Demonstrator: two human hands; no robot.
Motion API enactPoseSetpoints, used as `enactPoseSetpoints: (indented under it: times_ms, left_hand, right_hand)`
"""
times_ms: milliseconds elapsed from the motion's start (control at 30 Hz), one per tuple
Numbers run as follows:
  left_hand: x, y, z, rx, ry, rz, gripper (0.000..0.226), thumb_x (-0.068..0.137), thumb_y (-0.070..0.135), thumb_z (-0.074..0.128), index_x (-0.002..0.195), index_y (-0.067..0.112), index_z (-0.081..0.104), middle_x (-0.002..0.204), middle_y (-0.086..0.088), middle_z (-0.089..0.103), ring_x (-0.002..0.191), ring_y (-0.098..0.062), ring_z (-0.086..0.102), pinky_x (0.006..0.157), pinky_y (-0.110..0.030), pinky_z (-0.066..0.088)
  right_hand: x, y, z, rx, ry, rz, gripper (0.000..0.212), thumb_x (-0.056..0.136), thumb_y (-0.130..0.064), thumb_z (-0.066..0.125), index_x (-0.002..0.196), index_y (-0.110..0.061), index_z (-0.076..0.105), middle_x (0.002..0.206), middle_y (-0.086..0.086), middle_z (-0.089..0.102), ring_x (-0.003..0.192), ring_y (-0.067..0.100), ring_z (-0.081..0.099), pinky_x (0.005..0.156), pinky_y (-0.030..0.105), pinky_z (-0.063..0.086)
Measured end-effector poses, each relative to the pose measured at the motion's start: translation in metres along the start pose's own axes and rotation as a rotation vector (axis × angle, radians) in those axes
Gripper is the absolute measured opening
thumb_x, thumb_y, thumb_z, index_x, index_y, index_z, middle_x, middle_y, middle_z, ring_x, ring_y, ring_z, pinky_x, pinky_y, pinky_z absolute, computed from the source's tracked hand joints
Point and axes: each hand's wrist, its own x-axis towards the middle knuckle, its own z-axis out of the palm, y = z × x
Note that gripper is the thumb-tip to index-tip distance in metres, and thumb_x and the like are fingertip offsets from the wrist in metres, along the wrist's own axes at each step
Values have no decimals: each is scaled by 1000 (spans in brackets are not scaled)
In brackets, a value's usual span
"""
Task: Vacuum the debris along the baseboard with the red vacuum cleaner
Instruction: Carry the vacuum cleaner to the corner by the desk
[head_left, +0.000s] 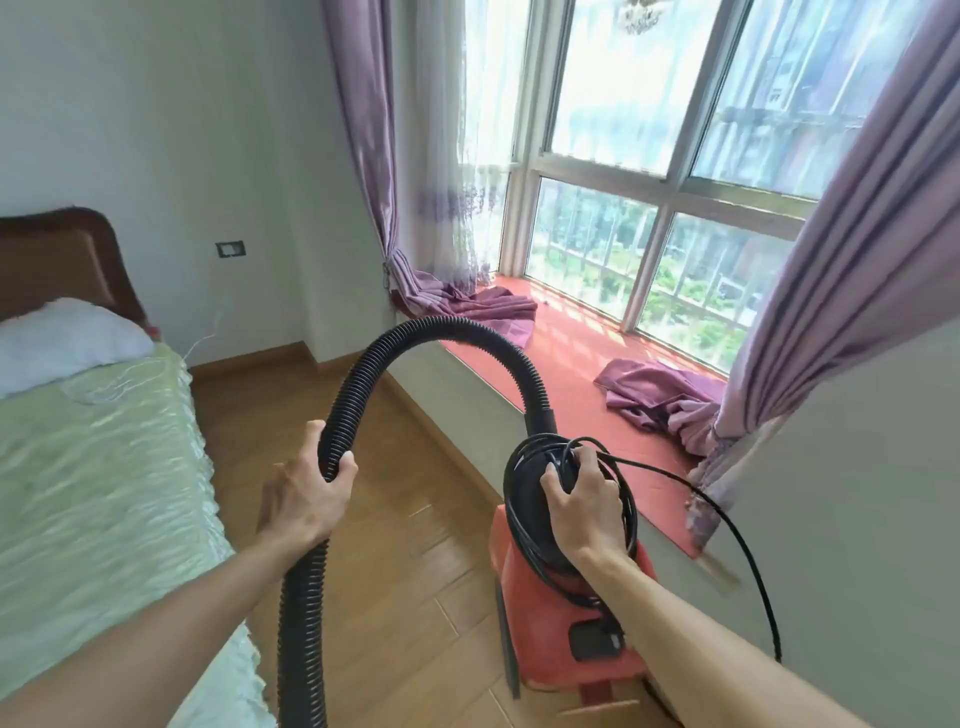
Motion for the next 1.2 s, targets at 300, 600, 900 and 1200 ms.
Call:
enactPoseSetpoints:
  times_ms: [300,600,900,1200]
  left_hand:
    - [10,-75,-159,-24,182,-111,50,97,39,51,143,23,36,99,-9,68,78,-29,57,66,-31,41]
    - [-10,-152,-310,46,340,-176,41,97,36,52,133,21,40,99,-8,64,91,-38,60,71,-35,39]
    - [-42,-218,-410,24,533,-337,41,96,36,52,135,26,40,92,-3,61,76,-25,51,66,-33,39]
    - [-81,-284,-494,100,749,-508,43,97,36,53,135,29,36,87,-1,64,65,-23,63,53,-29,46]
  right_hand:
    - [-44,-165,49,76,-63,-130,25,96,-34,55,110,-14,53,93,9,66,85,33,62,74,40,51]
    - [-111,-308,91,153,-225,-215,27,96,-35,56,102,-9,53,100,17,65,86,34,59,70,34,40]
    - [-172,-426,145,236,-412,-356,28,96,-36,56,109,-12,52,103,14,64,92,35,61,75,40,51]
    - [-227,-525,218,344,-646,-548,26,97,-31,56,114,-12,51,85,0,52,78,25,50,67,33,39]
